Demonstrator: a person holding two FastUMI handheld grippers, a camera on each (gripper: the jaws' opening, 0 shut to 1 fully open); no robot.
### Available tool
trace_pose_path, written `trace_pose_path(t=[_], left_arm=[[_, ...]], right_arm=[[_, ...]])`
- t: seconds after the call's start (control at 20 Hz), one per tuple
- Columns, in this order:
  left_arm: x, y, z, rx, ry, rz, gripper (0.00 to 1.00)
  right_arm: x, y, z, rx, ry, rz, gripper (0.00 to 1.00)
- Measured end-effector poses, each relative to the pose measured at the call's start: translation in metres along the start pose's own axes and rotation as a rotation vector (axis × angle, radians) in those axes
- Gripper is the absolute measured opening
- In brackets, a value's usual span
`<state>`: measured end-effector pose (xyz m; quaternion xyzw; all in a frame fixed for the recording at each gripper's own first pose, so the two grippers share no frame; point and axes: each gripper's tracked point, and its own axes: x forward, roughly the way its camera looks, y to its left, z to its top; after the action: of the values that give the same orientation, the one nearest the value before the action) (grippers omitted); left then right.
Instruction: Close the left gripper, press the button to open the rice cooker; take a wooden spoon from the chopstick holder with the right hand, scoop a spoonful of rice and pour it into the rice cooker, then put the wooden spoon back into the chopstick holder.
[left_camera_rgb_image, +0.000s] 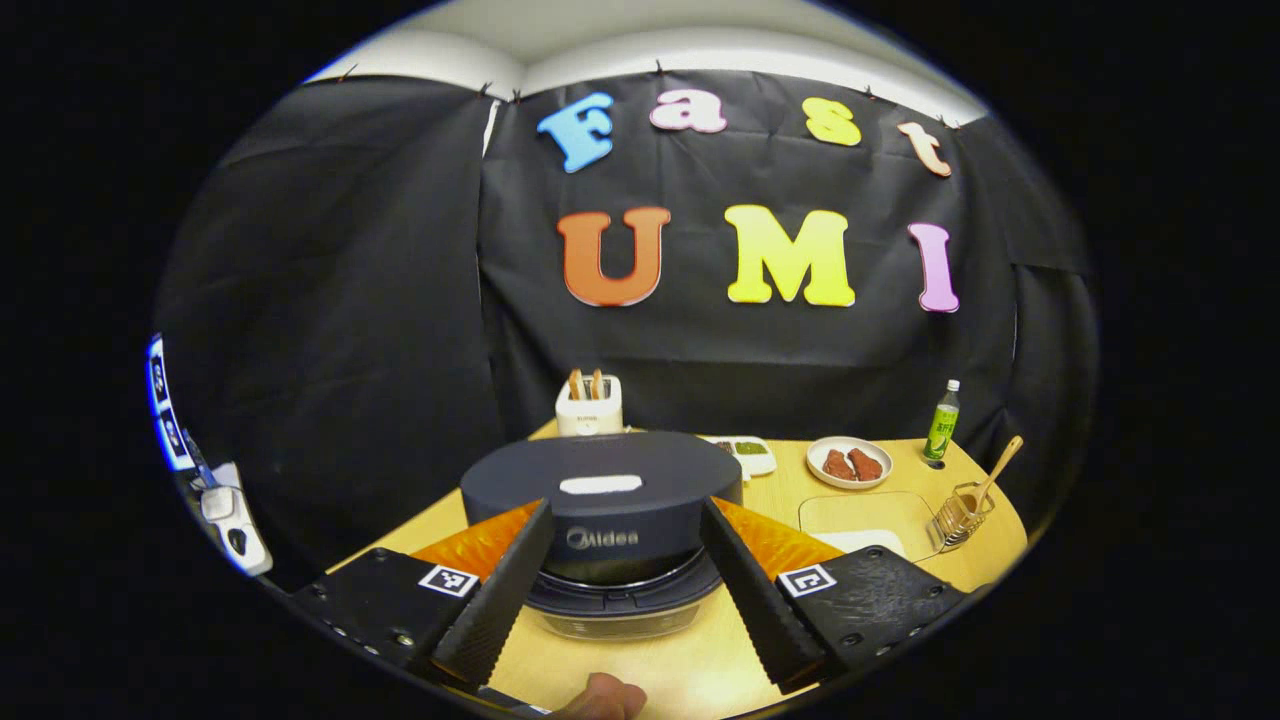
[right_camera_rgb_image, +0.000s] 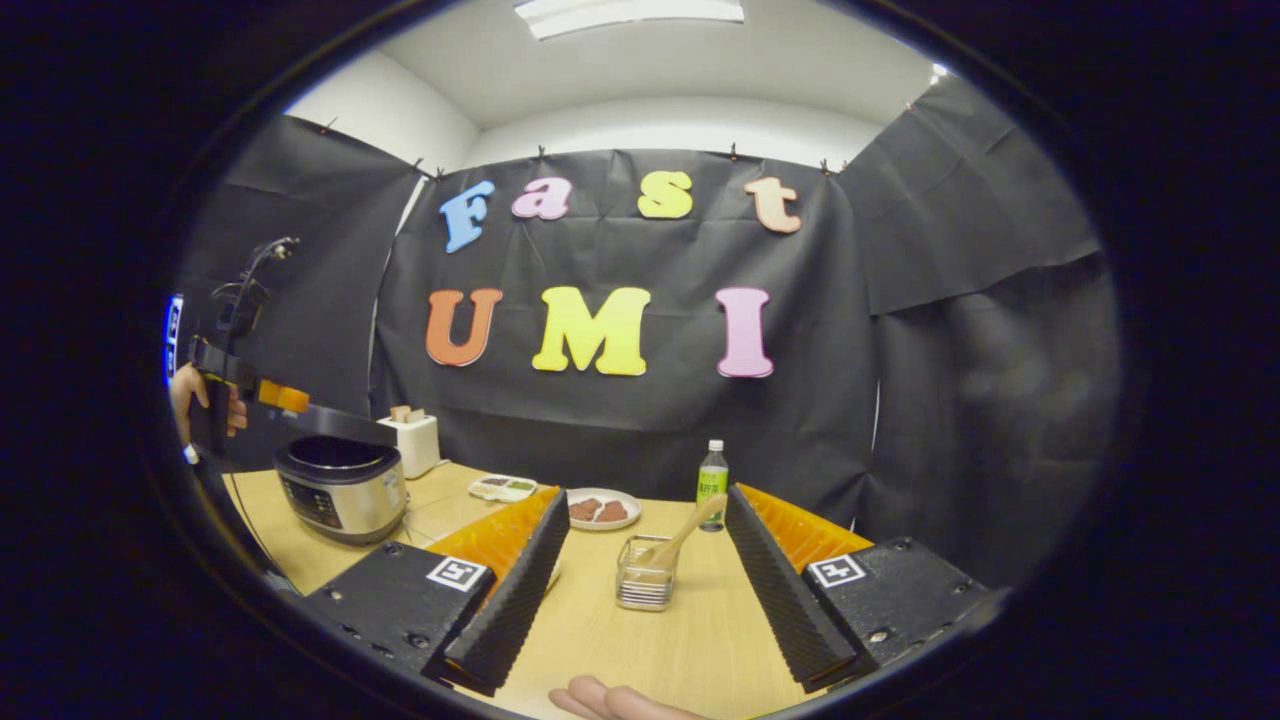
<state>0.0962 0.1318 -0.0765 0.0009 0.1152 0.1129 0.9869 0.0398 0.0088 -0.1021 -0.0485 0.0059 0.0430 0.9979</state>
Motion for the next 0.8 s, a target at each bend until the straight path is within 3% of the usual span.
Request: trace_pose_path(t=[0.1,0.2,0.25,0.3,0.35,0.4,0.45,0.8], left_arm=[[-0.020,-0.011,0.011,-0.033,-0.022,-0.027,0.94],[-0.039,-0.007,0.018,-0.054,-0.066,-0.033,0.85],[-0.049,-0.005,0.022,-0.065,-0.089,-0.037,0.95],[-0.062,-0.006,0.023,-0.082,-0.109,-0.052,0.95],[-0.074,-0.009,0.024,-0.102,-0.128,-0.070,0.85],[-0.086,-0.011,0.025,-0.121,-0.149,-0.085,0.84],[-0.096,-0.015,0.025,-0.128,-0.157,-0.108,0.94],[-0.159,-0.021,0.025,-0.066,-0.244,-0.111,0.94]], right_arm=[[0.007,0.001,-0.010,0.032,0.033,-0.001,1.00],[0.016,-0.006,-0.017,0.050,0.053,-0.018,1.00],[0.021,-0.009,-0.021,0.061,0.060,-0.028,0.97],[0.027,-0.011,-0.024,0.067,0.066,-0.036,1.00],[0.034,-0.013,-0.030,0.069,0.078,-0.046,1.00],[0.041,-0.014,-0.034,0.069,0.089,-0.047,0.96],[0.049,-0.014,-0.041,0.074,0.102,-0.047,0.97],[0.126,-0.031,-0.075,0.125,0.169,-0.056,1.00]])
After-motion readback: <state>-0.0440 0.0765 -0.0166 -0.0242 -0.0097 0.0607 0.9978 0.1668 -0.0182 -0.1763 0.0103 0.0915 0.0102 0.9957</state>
